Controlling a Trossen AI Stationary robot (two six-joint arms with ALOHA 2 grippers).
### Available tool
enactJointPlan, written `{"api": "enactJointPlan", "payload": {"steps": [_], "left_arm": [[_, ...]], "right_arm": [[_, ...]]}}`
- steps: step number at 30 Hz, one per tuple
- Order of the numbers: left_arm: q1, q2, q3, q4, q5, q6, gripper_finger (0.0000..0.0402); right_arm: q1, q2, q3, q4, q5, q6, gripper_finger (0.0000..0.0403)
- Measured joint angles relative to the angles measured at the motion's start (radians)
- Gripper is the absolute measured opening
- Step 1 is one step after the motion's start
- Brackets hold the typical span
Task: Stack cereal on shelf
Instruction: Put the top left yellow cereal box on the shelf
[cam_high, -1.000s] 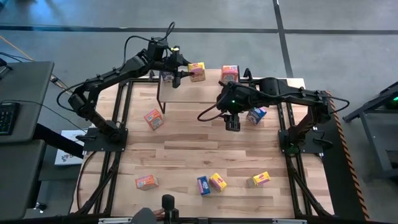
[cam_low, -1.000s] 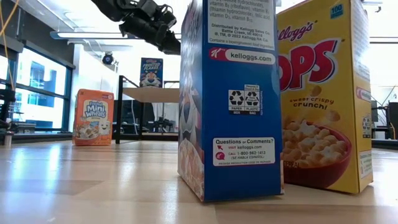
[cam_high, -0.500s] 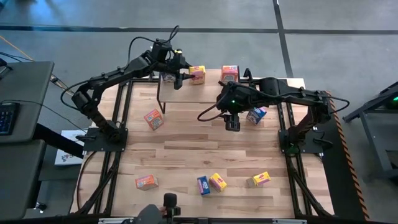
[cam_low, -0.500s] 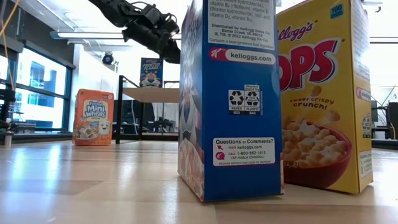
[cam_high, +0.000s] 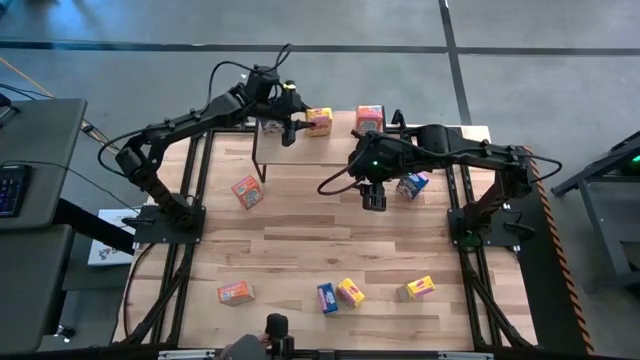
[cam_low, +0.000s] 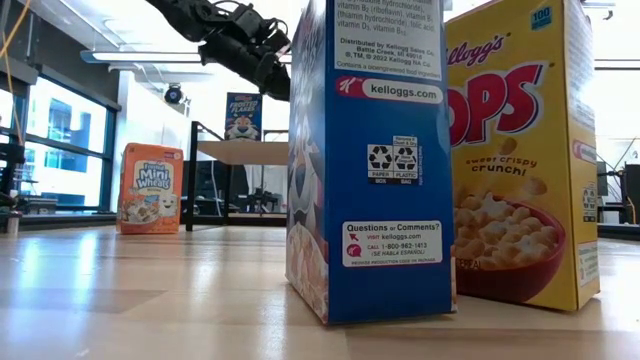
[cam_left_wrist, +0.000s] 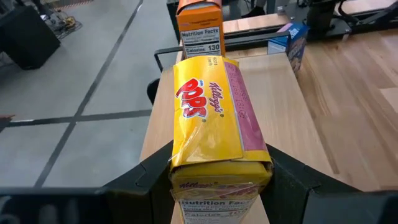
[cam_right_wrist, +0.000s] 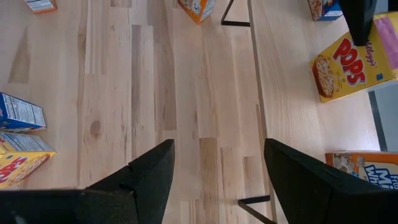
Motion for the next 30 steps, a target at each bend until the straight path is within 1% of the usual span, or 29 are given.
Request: {"api": "enactJointPlan", "payload": {"steps": [6, 8, 18, 24, 30], "left_arm": [[-0.021, -0.002, 0.001, 0.005, -0.124, -0.003, 0.0178], [-0.024, -0.002, 0.001, 0.009, -0.150, -0.019, 0.0178], [-0.024, -0.002, 0.001, 0.010, -0.147, -0.043, 0.0177], [-0.024, -0.002, 0.000, 0.017, -0.147, -0.084, 0.0177], [-0.024, -0.001, 0.000, 0.016, -0.136, -0.084, 0.0177]], "right_arm": [[0.000, 0.000, 0.000, 0.000, 0.000, 0.000, 0.0241], [0.000, 0.000, 0.000, 0.000, 0.000, 0.000, 0.0241], [0.000, 0.000, 0.000, 0.000, 0.000, 0.000, 0.0241], [0.000, 0.000, 0.000, 0.000, 0.000, 0.000, 0.0241], [0.000, 0.000, 0.000, 0.000, 0.000, 0.000, 0.0241]]}}
